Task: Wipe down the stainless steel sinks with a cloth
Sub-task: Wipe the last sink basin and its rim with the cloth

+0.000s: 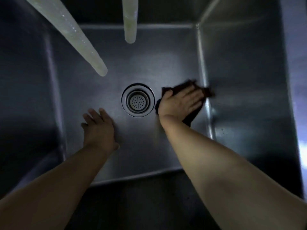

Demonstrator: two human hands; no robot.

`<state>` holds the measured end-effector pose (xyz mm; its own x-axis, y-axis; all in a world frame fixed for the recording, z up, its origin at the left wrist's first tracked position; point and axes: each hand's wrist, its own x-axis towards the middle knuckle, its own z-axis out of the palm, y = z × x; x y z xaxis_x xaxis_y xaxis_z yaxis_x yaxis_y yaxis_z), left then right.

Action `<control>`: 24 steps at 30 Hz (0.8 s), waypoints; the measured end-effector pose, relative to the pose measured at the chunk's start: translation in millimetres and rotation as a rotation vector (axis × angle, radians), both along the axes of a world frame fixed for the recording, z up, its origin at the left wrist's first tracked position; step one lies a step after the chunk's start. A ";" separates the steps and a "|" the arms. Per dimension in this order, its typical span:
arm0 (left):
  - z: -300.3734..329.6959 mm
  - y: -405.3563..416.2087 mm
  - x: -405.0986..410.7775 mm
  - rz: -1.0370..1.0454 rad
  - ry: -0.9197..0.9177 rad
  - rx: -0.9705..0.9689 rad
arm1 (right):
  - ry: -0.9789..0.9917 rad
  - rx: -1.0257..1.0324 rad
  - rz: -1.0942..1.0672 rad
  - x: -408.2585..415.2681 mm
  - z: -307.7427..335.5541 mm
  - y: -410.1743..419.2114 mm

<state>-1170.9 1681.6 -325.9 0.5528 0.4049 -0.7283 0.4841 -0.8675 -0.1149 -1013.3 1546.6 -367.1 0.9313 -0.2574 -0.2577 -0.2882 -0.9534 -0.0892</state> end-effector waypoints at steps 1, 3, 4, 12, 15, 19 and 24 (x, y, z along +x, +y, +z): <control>-0.3 -0.1 0.8 0.000 0.006 0.000 | -0.046 -0.037 0.184 4.1 -6.6 2.1; -1.7 0.9 2.0 0.001 0.025 0.002 | -0.095 -0.062 0.518 10.1 -11.3 9.3; -1.7 1.1 2.1 0.005 0.032 -0.003 | -0.090 -0.057 0.641 11.2 -10.8 10.2; -0.3 2.6 4.0 0.011 0.037 -0.008 | 0.061 0.026 1.308 -37.3 3.9 3.5; -1.6 2.6 4.2 0.009 0.038 0.004 | 0.108 -0.018 1.289 -39.8 4.6 14.9; -3.1 2.1 2.3 0.002 0.035 0.022 | 0.086 -0.001 1.222 -46.3 0.1 32.9; -4.0 0.7 2.9 0.012 0.039 0.027 | 0.027 0.100 1.203 -44.3 -4.9 31.4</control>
<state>-1168.0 1682.3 -329.9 0.5190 0.4309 -0.7382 0.4892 -0.8579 -0.1569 -1057.5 1578.0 -372.1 0.5556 0.7929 -0.2501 0.7762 -0.6025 -0.1857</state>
